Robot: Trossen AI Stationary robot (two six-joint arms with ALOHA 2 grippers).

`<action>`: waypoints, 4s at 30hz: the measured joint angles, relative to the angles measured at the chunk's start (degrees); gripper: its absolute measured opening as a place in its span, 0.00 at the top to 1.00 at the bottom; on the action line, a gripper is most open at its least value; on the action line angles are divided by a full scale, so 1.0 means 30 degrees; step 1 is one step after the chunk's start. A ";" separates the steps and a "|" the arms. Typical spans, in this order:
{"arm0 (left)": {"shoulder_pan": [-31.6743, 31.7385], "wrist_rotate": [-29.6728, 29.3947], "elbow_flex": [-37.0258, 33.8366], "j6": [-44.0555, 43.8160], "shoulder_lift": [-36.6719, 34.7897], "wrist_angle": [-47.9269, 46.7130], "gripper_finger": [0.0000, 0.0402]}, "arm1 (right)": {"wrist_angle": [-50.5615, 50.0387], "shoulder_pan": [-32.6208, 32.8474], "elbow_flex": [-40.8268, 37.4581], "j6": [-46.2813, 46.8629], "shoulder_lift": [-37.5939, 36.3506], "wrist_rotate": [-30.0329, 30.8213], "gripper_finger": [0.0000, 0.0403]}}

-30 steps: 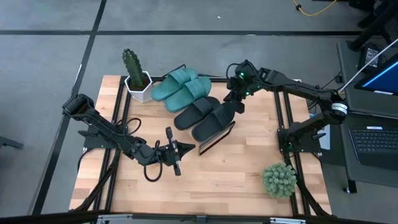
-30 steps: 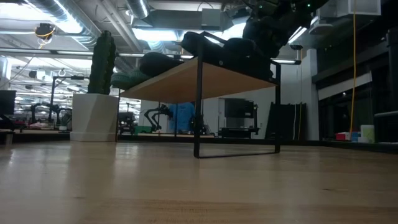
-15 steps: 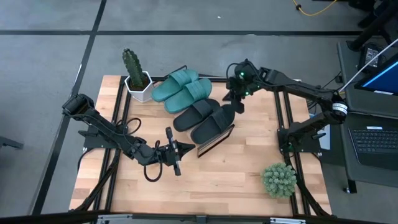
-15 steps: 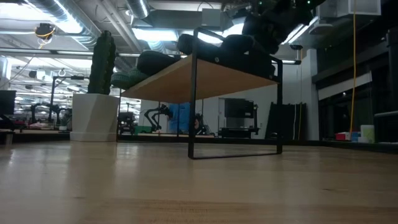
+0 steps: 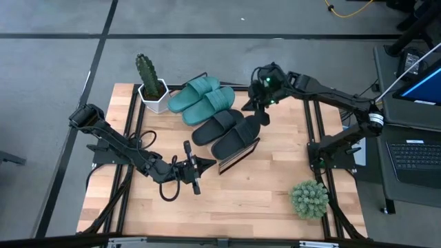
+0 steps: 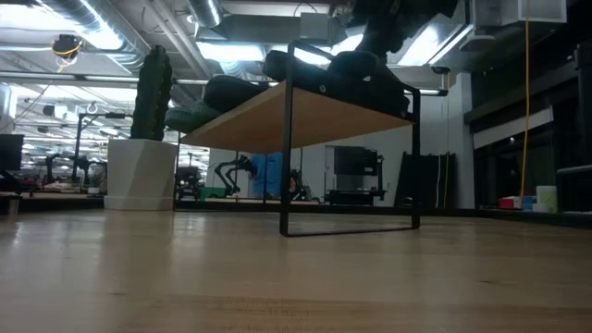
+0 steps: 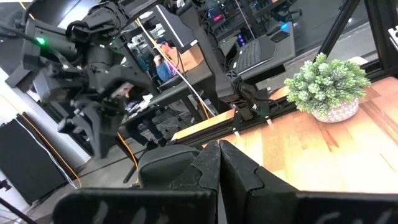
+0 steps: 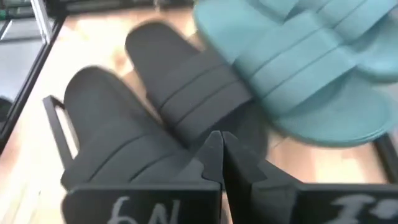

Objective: Pick and place slides into the shelf
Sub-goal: Put the black slipper onto the shelf

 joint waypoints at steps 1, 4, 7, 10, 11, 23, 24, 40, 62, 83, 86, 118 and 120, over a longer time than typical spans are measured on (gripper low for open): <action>0.0000 -0.0001 0.0000 0.0000 0.0000 0.0000 1.00 | -0.0254 0.0140 0.0000 0.0005 0.0148 0.0039 0.99; 0.0000 0.0011 0.0000 0.0000 0.0000 0.0000 1.00 | -0.0569 0.0543 0.0000 -0.0002 0.0618 -0.0010 0.99; 0.0000 0.0084 0.0000 -0.0013 0.0000 0.0000 1.00 | -0.0874 0.0836 0.0000 0.0006 0.1115 -0.0031 0.99; 0.0000 0.0084 0.0000 -0.0015 0.0000 0.0000 1.00 | -0.1121 0.1116 0.0000 0.0006 0.1477 -0.0358 0.99; 0.0000 0.0079 0.0000 -0.0012 0.0000 0.0000 1.00 | -0.1249 0.1208 0.0000 0.0006 0.1563 -0.0428 0.99; 0.0000 0.0084 0.0000 -0.0007 0.0000 0.0000 1.00 | -0.1304 0.1350 0.0029 -0.0006 0.2396 -0.0710 0.99; 0.0000 0.0084 0.0000 -0.0007 0.0000 -0.0005 1.00 | -0.1258 0.1350 0.0029 -0.0022 0.2396 -0.0709 0.99; -0.0022 0.0077 0.0000 0.0000 0.0000 -0.0189 1.00 | -0.1711 0.1860 0.3205 -0.0204 0.1335 0.0318 0.99; -0.0378 -0.2940 0.0007 0.1269 0.0000 -0.4822 1.00 | 0.3101 0.9033 -0.4614 0.4040 -0.7141 0.7155 0.99; 0.0078 -0.3458 0.0007 0.4869 0.0000 -0.6187 0.68 | 1.0988 1.2016 -1.2787 0.9107 -1.1369 0.8515 0.99; 0.0236 -0.2711 0.0007 0.5666 0.0000 -0.8111 0.65 | 1.1198 1.2016 -1.2896 0.9040 -1.1323 0.8529 0.99; 0.0830 -0.4028 0.0007 1.1587 0.1479 -0.8272 0.64 | 1.1040 1.2009 -1.2896 0.8544 -1.1257 0.8485 0.99; 0.0861 -0.3923 0.0007 1.1527 0.1486 -0.8258 0.64 | 1.1040 1.2009 -1.2896 0.8542 -1.1257 0.8483 0.99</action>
